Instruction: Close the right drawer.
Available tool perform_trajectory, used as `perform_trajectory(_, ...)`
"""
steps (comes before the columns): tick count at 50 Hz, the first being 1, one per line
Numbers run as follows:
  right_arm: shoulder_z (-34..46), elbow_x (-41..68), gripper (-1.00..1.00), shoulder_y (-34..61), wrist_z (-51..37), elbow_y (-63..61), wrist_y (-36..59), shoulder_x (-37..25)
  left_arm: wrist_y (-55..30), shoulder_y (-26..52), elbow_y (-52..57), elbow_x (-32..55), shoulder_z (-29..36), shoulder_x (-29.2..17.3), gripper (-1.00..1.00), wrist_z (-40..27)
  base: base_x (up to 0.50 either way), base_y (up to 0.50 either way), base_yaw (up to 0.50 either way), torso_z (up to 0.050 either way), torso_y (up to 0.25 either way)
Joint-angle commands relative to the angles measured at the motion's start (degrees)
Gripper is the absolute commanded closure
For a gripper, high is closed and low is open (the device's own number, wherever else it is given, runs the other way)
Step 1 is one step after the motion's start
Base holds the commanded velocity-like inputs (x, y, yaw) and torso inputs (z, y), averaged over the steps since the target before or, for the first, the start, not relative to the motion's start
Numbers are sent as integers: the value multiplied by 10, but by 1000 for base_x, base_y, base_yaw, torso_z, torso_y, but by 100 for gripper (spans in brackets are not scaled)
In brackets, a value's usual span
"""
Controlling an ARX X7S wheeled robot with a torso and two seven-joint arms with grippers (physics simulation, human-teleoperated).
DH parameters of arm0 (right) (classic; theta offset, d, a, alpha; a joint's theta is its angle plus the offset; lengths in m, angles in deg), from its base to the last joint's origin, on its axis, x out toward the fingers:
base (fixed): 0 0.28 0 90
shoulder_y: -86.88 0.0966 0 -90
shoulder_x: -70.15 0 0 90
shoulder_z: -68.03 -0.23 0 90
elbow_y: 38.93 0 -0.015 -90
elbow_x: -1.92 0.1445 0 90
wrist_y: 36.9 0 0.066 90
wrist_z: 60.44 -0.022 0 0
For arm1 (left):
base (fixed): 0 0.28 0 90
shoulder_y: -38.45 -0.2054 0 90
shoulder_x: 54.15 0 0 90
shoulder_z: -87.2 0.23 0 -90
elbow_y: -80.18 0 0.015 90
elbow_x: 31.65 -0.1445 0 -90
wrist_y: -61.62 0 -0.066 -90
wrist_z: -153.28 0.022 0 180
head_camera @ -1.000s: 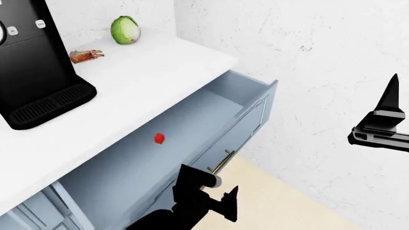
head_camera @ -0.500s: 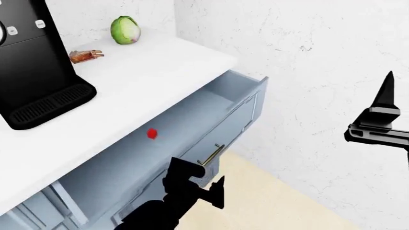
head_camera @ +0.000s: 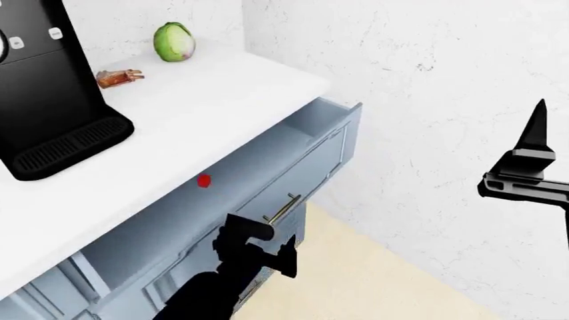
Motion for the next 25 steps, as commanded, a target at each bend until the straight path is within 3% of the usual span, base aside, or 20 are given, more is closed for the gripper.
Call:
perform_trajectory(1, 0, -2, -100, -4, 0, 1, -3, 0, 88, 43, -174, -35, -30, 21, -100, 20, 0, 0, 0, 0, 0)
perform_trajectory(5, -4, 2, -100, 1, 1, -2, 4, 0, 135, 67, -268, -46, -33, 43, -100, 33, 0, 0, 0, 0, 0)
perform_trajectory(15, -8, 8, -100, 4, 4, 0, 11, 6, 146, 61, -274, -87, -53, 31, -100, 5, 0, 0, 0, 0, 0)
perform_trajectory(25, -10, 8, -100, 3, 2, -2, 13, 6, 162, 60, -274, -150, -135, 27, -100, 0, 0, 0, 0, 0, 0)
